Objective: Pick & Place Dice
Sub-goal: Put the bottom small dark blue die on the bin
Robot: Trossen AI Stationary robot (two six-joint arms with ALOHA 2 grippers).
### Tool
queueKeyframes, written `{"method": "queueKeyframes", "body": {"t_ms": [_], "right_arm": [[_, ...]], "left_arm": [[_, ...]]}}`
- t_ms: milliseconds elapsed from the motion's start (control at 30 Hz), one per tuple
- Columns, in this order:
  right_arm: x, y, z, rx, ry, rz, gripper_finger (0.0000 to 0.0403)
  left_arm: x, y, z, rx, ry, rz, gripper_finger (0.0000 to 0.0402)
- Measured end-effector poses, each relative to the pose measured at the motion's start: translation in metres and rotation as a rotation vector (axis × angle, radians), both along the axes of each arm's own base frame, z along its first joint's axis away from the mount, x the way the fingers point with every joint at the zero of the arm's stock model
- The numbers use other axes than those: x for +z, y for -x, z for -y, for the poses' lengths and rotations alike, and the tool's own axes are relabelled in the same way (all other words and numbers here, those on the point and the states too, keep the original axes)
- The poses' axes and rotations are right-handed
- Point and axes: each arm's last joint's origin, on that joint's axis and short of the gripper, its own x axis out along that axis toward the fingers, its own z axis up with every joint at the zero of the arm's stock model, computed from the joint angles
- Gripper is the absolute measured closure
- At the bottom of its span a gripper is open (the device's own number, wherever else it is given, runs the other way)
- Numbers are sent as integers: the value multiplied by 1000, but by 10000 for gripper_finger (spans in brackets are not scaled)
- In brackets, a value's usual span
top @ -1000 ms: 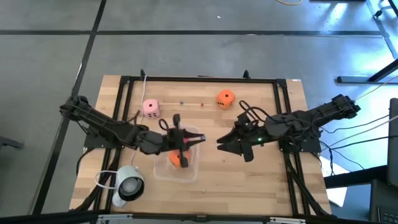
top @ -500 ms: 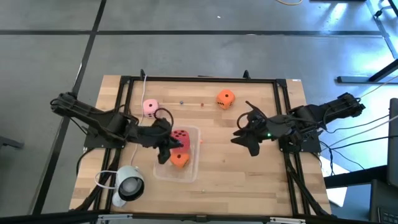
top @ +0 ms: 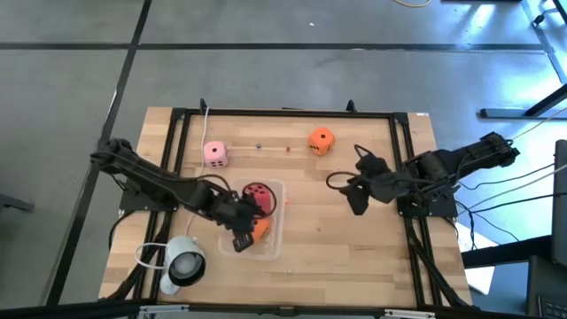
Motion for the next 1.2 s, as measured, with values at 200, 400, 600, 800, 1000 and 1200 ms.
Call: {"method": "queueKeyframes", "body": {"t_ms": [200, 400, 600, 800, 1000, 1200], "right_arm": [[-2, -1, -4, -1, -7, -15, 190], [-8, -4, -15, 42, 2, -40, 190], [-15, -7, -28, 66, 3, -68, 190], [-21, -10, -36, 87, 14, -87, 190], [-20, -14, -39, 90, -3, -51, 190], [-19, -15, -39, 90, -7, -44, 190]], "left_arm": [[-11, -7, 3, -12, 5, -42, 389], [-11, -7, 3, -11, 5, -42, 389], [-11, -7, 3, -12, 5, -42, 389], [-11, -7, 3, -23, 9, -44, 389], [-11, -7, 4, -49, 15, -47, 389], [-11, -7, 4, -28, 28, -50, 367]]}}
